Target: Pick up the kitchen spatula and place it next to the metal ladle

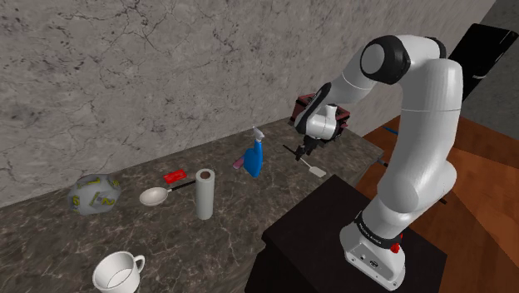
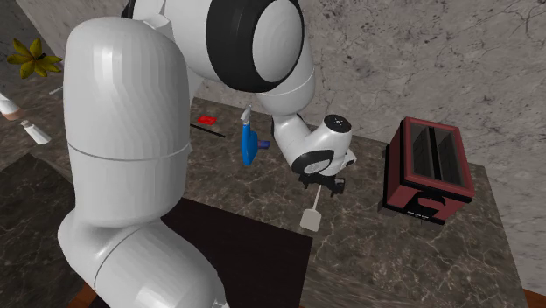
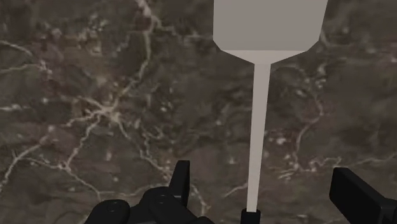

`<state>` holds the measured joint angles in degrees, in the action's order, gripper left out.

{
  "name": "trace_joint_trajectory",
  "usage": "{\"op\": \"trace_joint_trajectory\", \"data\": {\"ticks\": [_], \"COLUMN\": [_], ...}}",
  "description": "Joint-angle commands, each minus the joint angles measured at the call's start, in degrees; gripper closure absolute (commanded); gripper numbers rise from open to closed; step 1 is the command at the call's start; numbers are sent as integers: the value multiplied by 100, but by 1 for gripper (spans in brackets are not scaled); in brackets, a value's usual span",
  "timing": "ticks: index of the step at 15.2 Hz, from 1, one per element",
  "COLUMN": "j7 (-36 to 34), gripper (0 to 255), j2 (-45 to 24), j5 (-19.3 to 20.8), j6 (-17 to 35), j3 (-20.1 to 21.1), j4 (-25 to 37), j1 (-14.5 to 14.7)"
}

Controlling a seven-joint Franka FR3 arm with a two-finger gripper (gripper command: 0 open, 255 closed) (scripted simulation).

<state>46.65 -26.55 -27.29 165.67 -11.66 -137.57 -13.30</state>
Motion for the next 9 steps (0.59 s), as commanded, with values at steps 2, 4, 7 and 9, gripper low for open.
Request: {"op": "trace_joint_trajectory", "data": {"ticks": [2,4,7,9], "j7": [39,39,39,39], "gripper": [0,0,0,255], "j2": [-55,-55,-54,-54], "j5": [-39,-39,-39,-39], "j6": [43,43,42,42], "j3": [48,48,47,47], "j4": [18,18,17,17], "j1": [-44,-44,-43,-43]}}
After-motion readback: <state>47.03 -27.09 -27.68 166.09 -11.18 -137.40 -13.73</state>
